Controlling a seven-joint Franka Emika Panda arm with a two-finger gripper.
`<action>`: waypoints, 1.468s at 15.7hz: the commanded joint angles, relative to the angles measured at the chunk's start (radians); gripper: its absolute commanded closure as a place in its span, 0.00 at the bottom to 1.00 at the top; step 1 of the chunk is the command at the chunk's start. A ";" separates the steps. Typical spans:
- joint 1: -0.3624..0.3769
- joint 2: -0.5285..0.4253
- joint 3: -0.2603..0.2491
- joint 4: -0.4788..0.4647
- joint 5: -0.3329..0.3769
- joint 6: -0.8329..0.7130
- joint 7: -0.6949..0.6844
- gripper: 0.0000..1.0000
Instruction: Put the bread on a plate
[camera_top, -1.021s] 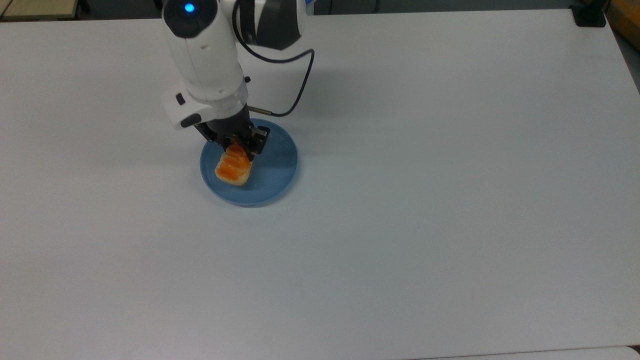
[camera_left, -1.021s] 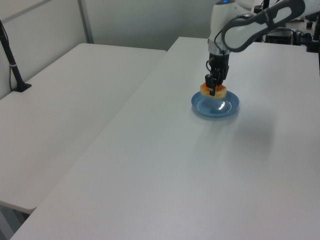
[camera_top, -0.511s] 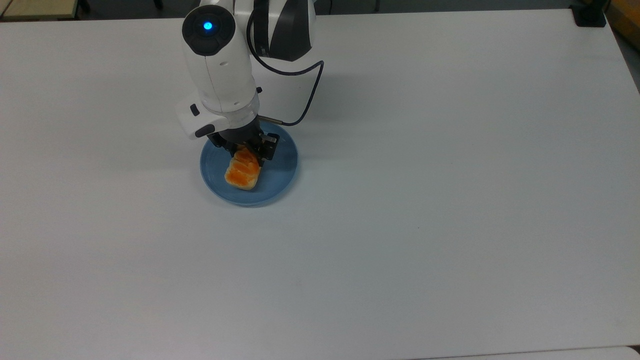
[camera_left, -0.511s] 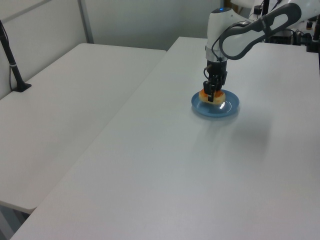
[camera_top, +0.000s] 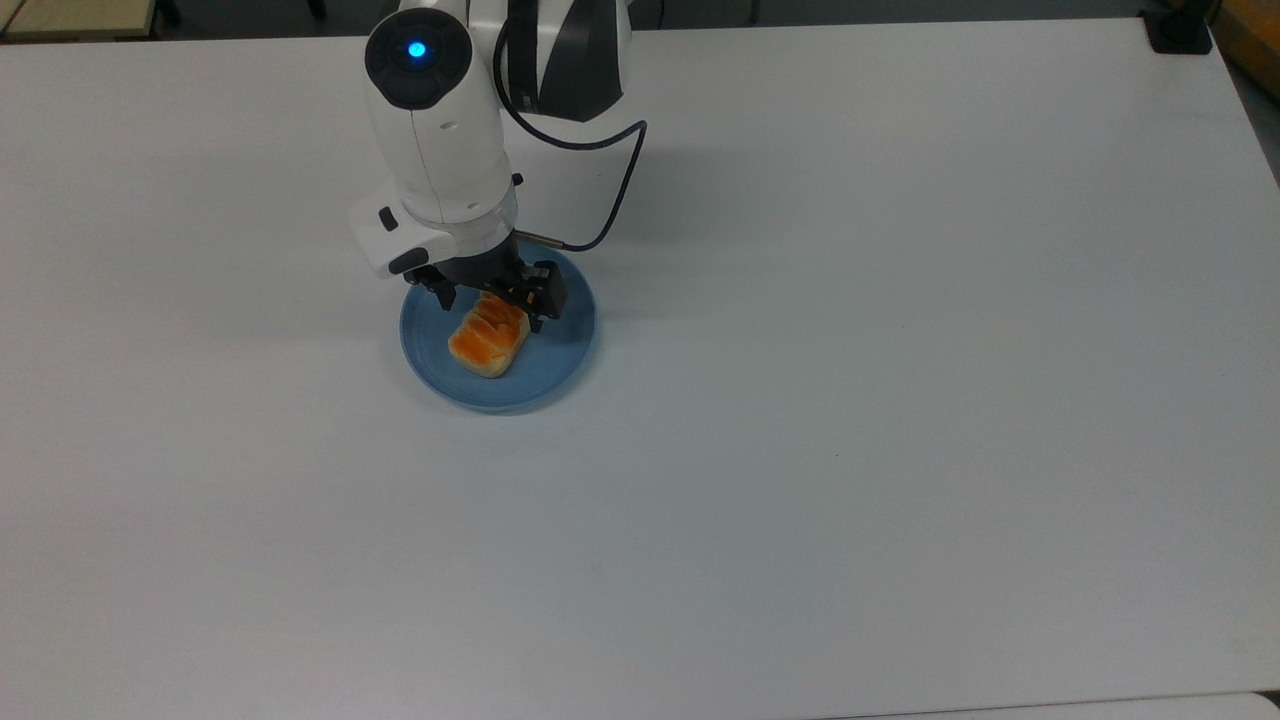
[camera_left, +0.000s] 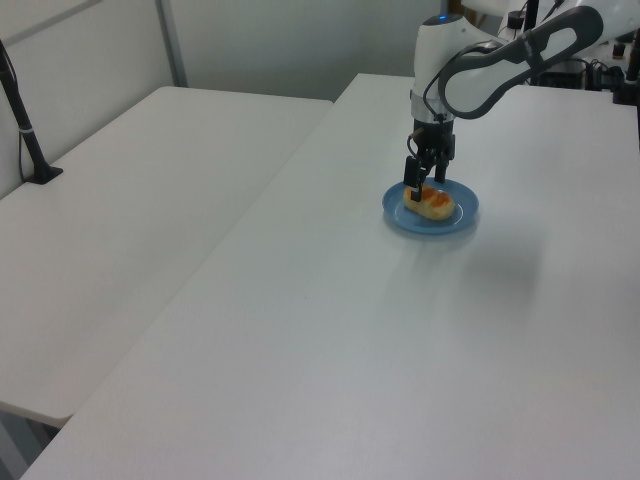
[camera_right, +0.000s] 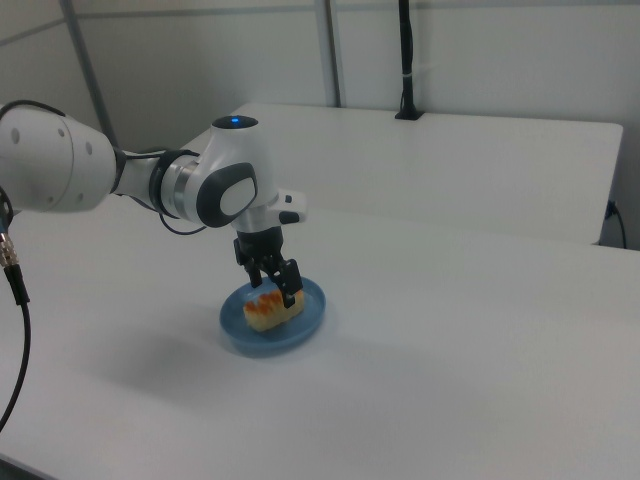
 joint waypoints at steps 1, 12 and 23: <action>-0.018 -0.091 -0.003 0.000 -0.022 -0.087 0.012 0.00; -0.095 -0.349 -0.003 0.204 -0.025 -0.580 -0.203 0.00; -0.082 -0.363 -0.014 0.201 -0.030 -0.566 -0.391 0.00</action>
